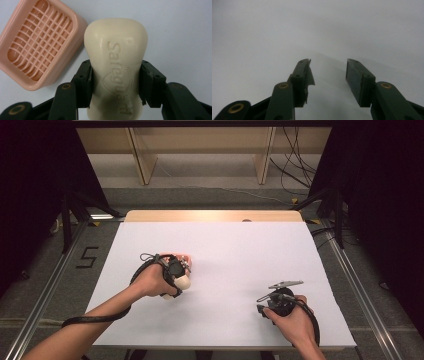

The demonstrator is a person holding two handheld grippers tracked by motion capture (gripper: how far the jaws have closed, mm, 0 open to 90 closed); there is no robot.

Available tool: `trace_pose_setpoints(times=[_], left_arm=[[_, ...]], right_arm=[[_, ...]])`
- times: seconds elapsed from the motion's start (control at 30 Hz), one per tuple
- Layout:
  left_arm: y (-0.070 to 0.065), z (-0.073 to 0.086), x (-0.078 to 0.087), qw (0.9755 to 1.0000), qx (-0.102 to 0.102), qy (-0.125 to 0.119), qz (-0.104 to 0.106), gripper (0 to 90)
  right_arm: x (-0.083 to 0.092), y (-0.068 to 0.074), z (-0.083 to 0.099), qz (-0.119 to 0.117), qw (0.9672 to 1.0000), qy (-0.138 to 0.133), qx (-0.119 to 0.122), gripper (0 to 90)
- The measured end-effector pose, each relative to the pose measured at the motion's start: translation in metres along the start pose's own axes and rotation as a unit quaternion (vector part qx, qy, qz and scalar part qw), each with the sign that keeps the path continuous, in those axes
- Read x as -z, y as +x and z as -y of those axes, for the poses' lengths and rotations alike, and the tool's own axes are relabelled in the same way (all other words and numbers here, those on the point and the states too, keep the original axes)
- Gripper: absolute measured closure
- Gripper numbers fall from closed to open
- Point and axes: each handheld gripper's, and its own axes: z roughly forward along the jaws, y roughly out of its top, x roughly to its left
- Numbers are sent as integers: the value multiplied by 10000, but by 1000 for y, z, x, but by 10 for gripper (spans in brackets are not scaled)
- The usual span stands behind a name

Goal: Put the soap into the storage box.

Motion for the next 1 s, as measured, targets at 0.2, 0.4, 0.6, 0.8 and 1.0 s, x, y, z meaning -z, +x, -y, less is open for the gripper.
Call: trace_pose_setpoints(times=[0.2,0.4,0.6,0.8,1.0], left_arm=[[5,1,0,9999,-155,36,31,495],[13,4,-1,9998,-186,11,107,495],[20,7,0,9996,-275,48,106,495],[28,8,1,9995,-284,50,112,495],[36,9,0,9993,-380,62,29,495]], right_arm=[[0,0,0,-2,10000,-3,-5,544],[0,0,0,24,10000,-15,-3,543],[0,0,0,25,10000,-12,-2,543],[0,0,0,3,10000,-6,2,543],[-1,-1,0,143,9999,-10,-5,543]])
